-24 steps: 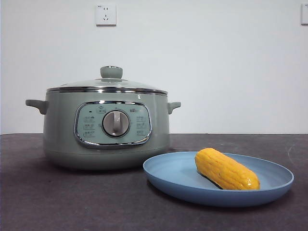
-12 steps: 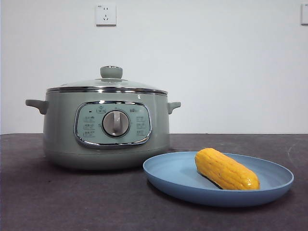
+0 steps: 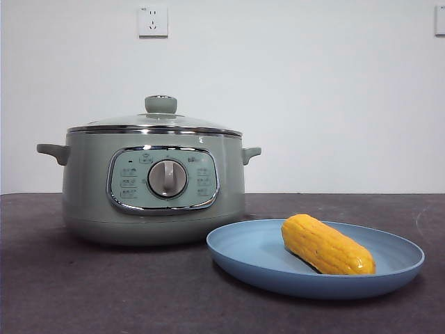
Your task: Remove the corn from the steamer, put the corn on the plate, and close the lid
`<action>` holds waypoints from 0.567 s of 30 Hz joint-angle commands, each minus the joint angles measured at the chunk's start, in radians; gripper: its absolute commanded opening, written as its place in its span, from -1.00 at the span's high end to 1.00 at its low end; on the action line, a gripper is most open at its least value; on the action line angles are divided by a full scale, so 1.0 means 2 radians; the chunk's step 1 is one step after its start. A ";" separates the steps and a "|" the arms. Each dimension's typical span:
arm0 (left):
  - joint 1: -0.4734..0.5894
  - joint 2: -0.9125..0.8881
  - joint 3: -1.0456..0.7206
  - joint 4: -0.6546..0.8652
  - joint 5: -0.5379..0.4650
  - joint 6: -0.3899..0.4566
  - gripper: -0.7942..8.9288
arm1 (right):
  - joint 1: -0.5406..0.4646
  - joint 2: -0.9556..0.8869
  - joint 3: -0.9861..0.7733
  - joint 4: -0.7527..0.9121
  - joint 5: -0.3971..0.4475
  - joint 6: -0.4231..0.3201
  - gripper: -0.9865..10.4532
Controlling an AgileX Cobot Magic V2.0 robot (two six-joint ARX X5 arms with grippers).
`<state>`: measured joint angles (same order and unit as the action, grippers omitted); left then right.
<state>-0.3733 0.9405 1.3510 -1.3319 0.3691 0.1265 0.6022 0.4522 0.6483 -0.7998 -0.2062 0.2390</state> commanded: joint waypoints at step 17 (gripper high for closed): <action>0.167 -0.191 -0.220 0.505 0.036 0.100 0.84 | 0.001 0.000 -0.002 0.003 0.001 -0.002 0.83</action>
<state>-0.0521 0.5751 0.9825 -0.3420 0.4553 0.3141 0.6022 0.4522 0.6483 -0.7998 -0.2062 0.2390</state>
